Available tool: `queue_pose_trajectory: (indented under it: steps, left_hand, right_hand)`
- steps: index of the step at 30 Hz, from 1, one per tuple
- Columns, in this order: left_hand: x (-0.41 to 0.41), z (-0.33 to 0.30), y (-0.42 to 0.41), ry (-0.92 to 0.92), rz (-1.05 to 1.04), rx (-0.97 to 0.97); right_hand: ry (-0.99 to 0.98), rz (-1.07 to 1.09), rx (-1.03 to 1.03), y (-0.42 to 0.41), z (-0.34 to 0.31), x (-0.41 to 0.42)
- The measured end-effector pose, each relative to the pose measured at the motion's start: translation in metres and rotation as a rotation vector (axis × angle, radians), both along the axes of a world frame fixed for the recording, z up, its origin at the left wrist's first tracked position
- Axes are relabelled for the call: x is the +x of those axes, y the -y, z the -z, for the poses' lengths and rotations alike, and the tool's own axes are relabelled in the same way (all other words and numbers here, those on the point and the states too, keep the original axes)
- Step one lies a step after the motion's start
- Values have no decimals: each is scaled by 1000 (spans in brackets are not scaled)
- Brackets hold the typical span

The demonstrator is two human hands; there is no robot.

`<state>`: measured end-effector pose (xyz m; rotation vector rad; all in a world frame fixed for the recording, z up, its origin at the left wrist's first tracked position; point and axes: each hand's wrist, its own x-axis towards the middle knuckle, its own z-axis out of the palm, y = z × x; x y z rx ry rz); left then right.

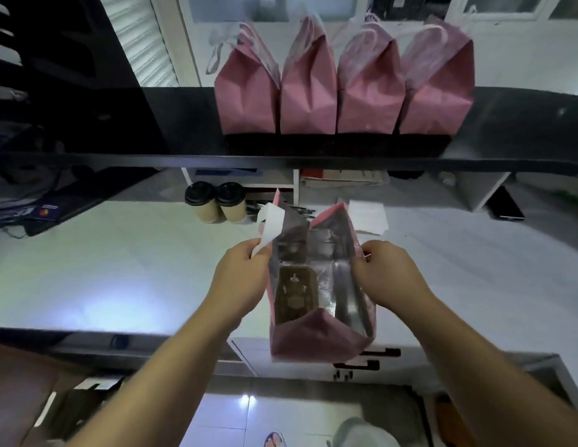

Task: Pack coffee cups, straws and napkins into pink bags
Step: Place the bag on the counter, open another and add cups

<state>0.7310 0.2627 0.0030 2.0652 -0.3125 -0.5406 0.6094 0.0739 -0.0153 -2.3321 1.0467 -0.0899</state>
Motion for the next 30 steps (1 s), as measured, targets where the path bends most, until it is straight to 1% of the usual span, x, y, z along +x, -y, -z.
queue_pose_trajectory:
  steps: [5, 10, 14, 19, 20, 22, 25, 27, 29, 30]
  left_hand:
    - [42, 3, 20, 10, 21, 35]
    - [67, 1, 42, 27, -20, 70]
    - [76, 11, 53, -35, -16, 82]
    - [89, 22, 44, -97, 36, 90]
    - [93, 22, 41, -113, 71, 82]
    - [105, 18, 32, -153, 216, 95]
    - [128, -2, 15, -267, 494, 197]
    - [150, -19, 3, -337, 635, 241]
    - [180, -25, -1, -344, 657, 250]
    - [197, -20, 1, -327, 605, 237]
  right_hand:
    - [-10, -8, 21, 17, 7, 39]
    - [18, -52, 38, 39, 12, 65]
    - [-2, -119, 46, 48, 27, 80]
    - [-2, -107, 99, 54, 29, 91]
    - [-12, -110, 102, 52, 27, 93]
    - [-30, -108, 92, 49, 22, 95]
    - [-52, -79, 69, 43, 17, 95]
    - [-60, -59, 67, 38, 14, 95]
    - [-72, -33, 64, 35, 12, 96]
    - [-82, -23, 60, 33, 12, 97]
